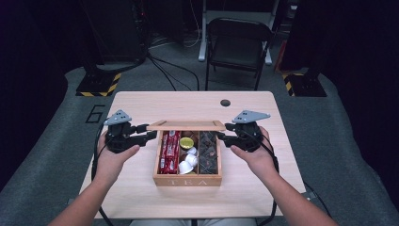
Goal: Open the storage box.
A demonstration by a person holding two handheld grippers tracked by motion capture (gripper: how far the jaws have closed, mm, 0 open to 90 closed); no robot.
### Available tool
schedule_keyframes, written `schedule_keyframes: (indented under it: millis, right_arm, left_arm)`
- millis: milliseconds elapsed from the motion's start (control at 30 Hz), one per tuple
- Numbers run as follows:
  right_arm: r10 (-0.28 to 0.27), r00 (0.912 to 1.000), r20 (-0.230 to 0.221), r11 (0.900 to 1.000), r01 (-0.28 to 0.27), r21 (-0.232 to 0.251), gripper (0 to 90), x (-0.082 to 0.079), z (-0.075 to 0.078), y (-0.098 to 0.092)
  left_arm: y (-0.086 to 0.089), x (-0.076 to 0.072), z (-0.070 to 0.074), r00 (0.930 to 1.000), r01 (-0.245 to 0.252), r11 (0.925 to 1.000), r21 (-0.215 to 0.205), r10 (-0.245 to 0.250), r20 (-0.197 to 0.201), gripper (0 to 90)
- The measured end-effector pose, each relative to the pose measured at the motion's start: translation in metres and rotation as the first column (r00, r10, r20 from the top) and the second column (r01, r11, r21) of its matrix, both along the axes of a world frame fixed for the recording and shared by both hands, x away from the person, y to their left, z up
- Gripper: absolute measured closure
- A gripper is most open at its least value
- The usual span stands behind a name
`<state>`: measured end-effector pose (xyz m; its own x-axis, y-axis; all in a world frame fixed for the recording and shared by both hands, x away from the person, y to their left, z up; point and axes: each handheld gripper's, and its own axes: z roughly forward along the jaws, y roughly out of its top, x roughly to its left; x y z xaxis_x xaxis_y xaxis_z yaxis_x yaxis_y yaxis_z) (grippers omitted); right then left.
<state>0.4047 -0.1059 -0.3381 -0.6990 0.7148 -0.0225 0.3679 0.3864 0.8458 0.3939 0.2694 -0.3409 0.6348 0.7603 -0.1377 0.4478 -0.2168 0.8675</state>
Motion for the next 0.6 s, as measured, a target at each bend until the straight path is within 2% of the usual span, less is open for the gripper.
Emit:
schedule_keyframes:
  millis: [100,233,333,500,600]
  right_arm:
    - [-0.009,0.9999,-0.006,1.0,0.009,-0.003,53.7,0.005,-0.002,0.002]
    - [-0.025,0.9996,0.009,1.0,0.025,-0.011,55.9,0.011,-0.005,0.005]
    - [-0.042,0.9991,0.007,0.999,0.042,0.0,58.3,0.015,-0.008,0.005]
    - [-0.046,0.9985,0.031,0.999,0.046,-0.001,59.5,0.017,-0.009,0.005]
    - [-0.041,0.9988,0.026,0.999,0.04,0.008,59.4,0.018,-0.008,0.004]
  left_arm:
    - [0.0,0.002,0.001,1.0,0.002,1.0,-0.003,-0.002,-0.004,52.5]
    - [0.0,0.003,0.003,1.0,-0.002,1.0,-0.001,0.002,0.001,52.7]
    - [-0.001,0.004,0.004,1.0,-0.005,1.0,0.002,0.005,0.007,52.8]
    - [-0.001,0.006,0.005,0.9998,-0.008,1.0,0.0,0.008,0.018,53.0]
    - [-0.001,0.007,0.001,0.9995,-0.015,0.9999,0.002,0.015,0.028,52.5]
